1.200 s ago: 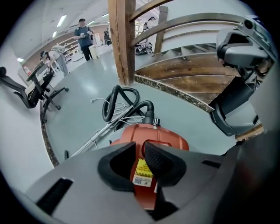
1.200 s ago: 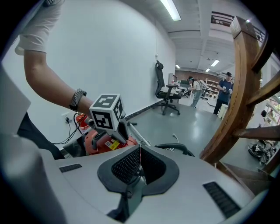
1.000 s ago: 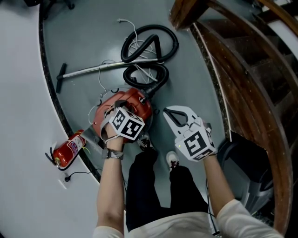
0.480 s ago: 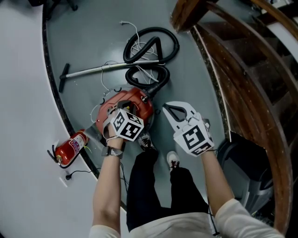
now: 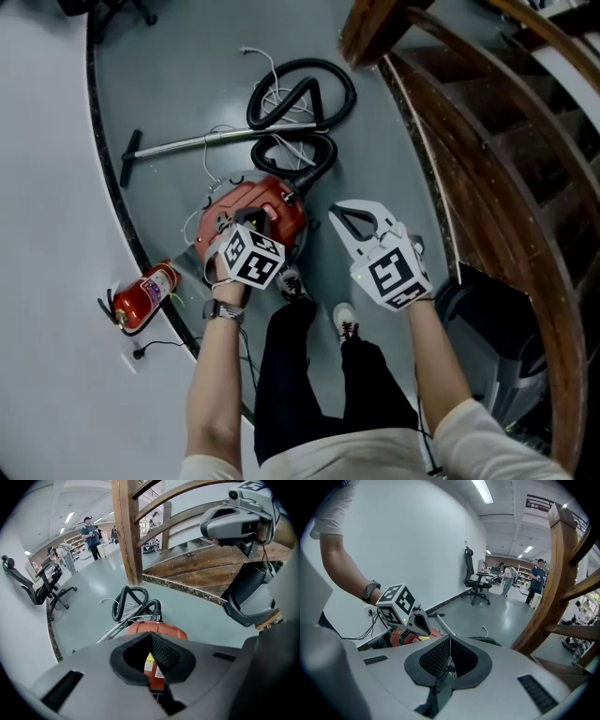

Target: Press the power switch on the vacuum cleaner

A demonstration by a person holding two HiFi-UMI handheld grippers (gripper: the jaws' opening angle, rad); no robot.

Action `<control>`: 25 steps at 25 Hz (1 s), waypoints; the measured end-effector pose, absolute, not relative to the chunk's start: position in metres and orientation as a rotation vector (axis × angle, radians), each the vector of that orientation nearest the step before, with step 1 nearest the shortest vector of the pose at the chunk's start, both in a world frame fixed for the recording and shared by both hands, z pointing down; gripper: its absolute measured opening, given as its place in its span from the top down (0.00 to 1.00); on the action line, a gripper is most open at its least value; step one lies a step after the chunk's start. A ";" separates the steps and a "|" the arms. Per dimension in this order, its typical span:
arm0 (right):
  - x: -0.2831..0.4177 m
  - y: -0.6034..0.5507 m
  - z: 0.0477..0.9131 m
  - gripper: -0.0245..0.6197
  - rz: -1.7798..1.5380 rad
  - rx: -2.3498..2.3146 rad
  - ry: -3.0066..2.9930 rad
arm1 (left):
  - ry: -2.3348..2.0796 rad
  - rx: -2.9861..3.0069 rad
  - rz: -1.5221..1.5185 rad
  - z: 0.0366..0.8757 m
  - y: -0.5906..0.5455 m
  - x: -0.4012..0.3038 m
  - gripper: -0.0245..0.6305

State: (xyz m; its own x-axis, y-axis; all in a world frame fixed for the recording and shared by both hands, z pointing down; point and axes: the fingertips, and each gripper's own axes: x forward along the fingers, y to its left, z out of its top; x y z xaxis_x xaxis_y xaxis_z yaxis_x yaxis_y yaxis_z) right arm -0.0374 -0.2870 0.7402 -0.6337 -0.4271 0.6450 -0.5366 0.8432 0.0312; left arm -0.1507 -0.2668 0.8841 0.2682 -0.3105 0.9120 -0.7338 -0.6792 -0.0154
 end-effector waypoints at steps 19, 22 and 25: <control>-0.033 -0.268 0.657 0.92 0.089 0.637 -2.365 | -1.141 2.212 1.312 0.751 -0.252 -0.166 0.96; -0.030 -0.260 0.644 0.92 0.079 0.634 -2.362 | -1.171 2.219 1.304 0.731 -0.246 -0.166 0.96; -0.028 -0.254 0.629 0.92 0.072 0.642 -2.374 | -1.195 2.228 1.291 0.712 -0.240 -0.162 0.96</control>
